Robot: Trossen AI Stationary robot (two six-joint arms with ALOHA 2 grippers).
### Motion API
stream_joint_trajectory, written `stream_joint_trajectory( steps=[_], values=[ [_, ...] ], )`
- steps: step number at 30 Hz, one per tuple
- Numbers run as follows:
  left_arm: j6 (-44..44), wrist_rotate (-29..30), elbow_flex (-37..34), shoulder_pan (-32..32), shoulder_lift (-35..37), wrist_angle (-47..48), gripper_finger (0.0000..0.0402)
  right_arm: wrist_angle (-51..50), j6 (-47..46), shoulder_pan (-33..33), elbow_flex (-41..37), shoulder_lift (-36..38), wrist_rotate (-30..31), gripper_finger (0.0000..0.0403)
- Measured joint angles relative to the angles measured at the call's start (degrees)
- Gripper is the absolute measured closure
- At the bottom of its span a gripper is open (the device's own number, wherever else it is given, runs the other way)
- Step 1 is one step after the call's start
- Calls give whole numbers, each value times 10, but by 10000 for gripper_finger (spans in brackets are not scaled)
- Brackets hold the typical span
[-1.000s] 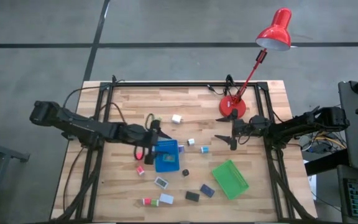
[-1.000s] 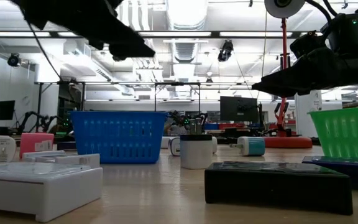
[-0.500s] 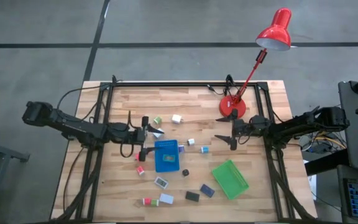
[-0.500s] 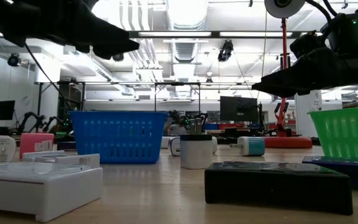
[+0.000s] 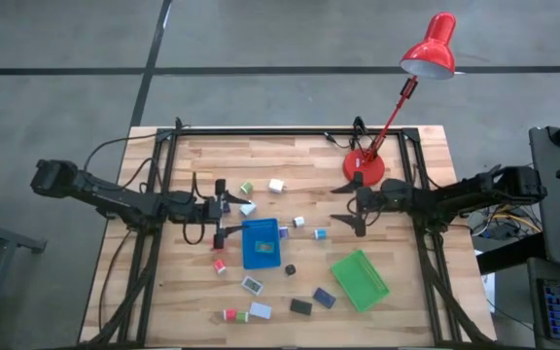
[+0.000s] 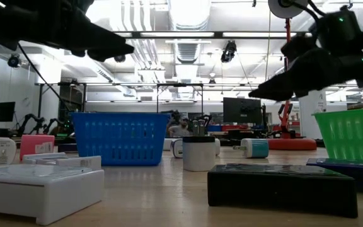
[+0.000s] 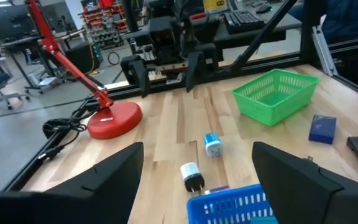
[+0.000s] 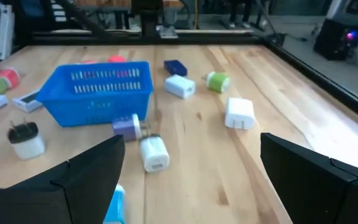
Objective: Pick & Place Office items
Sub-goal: Put the blue charger adapter into the green bin
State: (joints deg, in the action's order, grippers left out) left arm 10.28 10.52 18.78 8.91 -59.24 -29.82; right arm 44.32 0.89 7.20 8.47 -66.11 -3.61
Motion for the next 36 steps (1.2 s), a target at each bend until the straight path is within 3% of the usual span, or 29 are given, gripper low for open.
stream_joint_trajectory(
  steps=[12,22,31,36],
  values=[
    [5,40,-44,-1,49,-2,97,-244,4,-58,129,-5,2,36],
    [4,57,-80,-1,119,-1,97,-384,-25,-74,171,-6,1,36],
    [2,61,-89,-1,145,5,97,-401,-41,-75,176,-14,-13,36],
    [0,62,-89,-2,145,8,97,-398,-41,-78,184,-56,-14,36]
  ],
)
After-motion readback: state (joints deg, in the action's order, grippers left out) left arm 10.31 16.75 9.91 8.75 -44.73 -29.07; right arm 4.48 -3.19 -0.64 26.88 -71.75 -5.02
